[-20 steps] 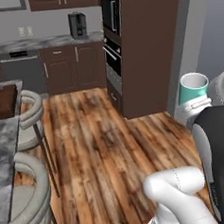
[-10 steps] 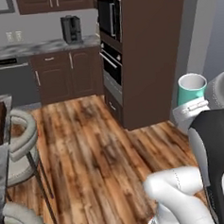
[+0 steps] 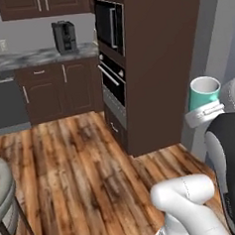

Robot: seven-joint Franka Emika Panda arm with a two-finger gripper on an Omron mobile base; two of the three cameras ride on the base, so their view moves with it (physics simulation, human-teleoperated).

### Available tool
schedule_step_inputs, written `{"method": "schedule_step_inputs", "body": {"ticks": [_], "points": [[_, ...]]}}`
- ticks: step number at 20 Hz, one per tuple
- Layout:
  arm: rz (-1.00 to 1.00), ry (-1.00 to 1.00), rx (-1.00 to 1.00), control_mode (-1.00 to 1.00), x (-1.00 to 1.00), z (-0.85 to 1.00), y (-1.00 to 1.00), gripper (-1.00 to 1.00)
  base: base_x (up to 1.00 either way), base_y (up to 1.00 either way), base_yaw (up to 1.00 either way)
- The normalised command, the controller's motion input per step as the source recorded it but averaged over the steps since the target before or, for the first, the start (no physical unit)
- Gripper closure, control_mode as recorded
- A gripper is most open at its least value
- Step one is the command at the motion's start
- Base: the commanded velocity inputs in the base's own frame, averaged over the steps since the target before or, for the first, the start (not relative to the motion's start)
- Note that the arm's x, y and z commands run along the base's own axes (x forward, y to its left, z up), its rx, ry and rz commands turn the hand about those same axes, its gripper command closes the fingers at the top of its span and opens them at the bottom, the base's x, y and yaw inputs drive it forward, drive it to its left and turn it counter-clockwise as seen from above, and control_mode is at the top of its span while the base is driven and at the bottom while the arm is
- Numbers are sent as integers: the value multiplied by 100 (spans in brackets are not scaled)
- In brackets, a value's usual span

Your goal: There is a tray on the dining counter. Grab the cup, mug, and pitcher and place them on the tray. The pitcher may be placed next to the tray if it cannot fit the tray.

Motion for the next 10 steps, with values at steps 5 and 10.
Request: {"method": "schedule_step_inputs", "body": {"ticks": [5, 10], "points": [[0, 0, 0, 100, 0, 0, 0, 100, 91, 35, 35], [0, 0, 0, 100, 0, 0, 0, 100, 60, 68, 57]]}}
